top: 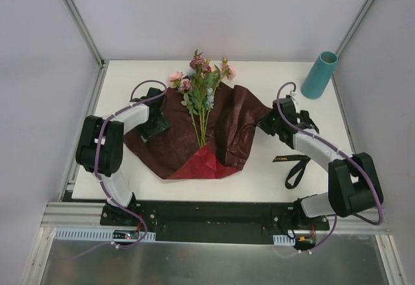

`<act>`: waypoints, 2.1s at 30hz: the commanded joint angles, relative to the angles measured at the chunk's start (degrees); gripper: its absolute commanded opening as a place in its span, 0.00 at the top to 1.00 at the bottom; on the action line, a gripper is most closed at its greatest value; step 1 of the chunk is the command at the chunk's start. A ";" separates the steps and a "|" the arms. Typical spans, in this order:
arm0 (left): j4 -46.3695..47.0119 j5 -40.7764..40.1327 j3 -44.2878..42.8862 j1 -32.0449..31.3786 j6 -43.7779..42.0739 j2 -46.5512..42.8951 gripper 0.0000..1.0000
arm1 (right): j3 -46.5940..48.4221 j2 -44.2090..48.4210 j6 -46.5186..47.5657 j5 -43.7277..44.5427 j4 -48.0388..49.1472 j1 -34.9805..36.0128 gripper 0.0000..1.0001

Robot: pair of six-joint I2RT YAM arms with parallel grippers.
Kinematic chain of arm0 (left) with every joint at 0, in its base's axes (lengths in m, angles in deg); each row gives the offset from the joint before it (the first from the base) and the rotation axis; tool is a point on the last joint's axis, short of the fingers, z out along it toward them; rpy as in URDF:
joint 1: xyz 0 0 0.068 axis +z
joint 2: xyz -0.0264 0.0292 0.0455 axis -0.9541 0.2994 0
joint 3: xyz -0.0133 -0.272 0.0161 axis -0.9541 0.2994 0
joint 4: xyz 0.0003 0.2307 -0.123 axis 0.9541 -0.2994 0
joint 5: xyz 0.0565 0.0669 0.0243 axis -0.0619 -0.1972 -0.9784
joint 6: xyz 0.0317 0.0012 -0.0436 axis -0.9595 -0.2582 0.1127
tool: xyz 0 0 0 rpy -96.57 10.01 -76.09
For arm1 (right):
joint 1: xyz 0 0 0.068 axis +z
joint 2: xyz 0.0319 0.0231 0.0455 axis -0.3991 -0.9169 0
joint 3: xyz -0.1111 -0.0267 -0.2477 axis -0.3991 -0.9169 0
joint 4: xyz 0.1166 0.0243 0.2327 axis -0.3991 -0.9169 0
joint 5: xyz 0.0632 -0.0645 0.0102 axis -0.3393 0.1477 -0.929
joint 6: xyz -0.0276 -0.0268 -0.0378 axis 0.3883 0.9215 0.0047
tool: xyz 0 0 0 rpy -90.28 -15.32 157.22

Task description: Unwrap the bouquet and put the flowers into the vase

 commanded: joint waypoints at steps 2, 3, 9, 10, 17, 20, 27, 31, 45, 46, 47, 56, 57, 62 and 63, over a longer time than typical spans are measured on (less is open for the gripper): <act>-1.84 -0.78 1.06 2.22 0.52 1.53 0.25 | -5.50 6.16 -1.02 5.18 -5.79 -3.31 1.00; -1.84 -0.52 1.41 2.75 0.87 1.36 0.25 | -5.77 6.87 -1.37 6.32 -7.19 -3.84 1.00; -2.10 0.10 1.77 4.59 0.70 1.80 0.24 | -7.70 9.07 -2.69 9.14 -11.77 -5.86 1.00; -2.10 0.71 1.77 4.86 0.87 1.88 0.24 | -8.14 9.25 -2.61 9.49 -12.04 -5.95 1.00; -3.24 5.19 -2.62 5.57 -0.44 2.15 0.23 | -6.83 9.95 -2.52 5.73 -14.14 -8.06 0.94; -5.52 6.77 -5.52 5.57 -1.41 0.05 0.23 | -4.46 11.96 -2.78 4.31 -19.31 -7.62 0.85; -6.50 10.55 -5.27 5.48 -3.52 -9.09 0.23 | 0.29 22.51 -4.89 4.22 -29.00 -4.73 0.67; -5.53 14.77 -2.63 4.51 -3.61 -12.26 0.23 | 1.09 23.84 -6.12 0.02 -25.59 0.45 0.65; 1.24 19.70 4.32 2.31 -1.94 -5.41 0.23 | 7.32 6.34 -8.40 -3.37 -13.86 22.96 0.65; 1.24 19.26 4.40 2.31 -1.94 -5.24 0.23 | 8.02 6.96 -8.76 -0.12 -16.15 23.14 0.65; 1.24 18.91 4.58 2.31 -1.94 -4.89 0.23 | 8.64 8.18 -9.02 3.05 -18.35 23.23 0.64; 1.33 16.45 5.02 2.31 -1.59 -3.92 0.23 | 9.53 24.96 -7.36 28.04 -43.68 12.69 0.57; 1.33 16.53 4.76 2.31 -1.50 -3.65 0.23 | 9.61 27.50 -6.40 27.69 -42.90 12.60 0.58; 1.24 18.03 4.58 2.31 -1.15 -3.56 0.23 | 6.63 28.16 -0.50 13.75 -26.57 12.86 0.60; 1.33 18.03 4.75 2.31 -1.06 -4.00 0.23 | 6.62 25.62 0.02 10.15 -24.89 12.95 0.61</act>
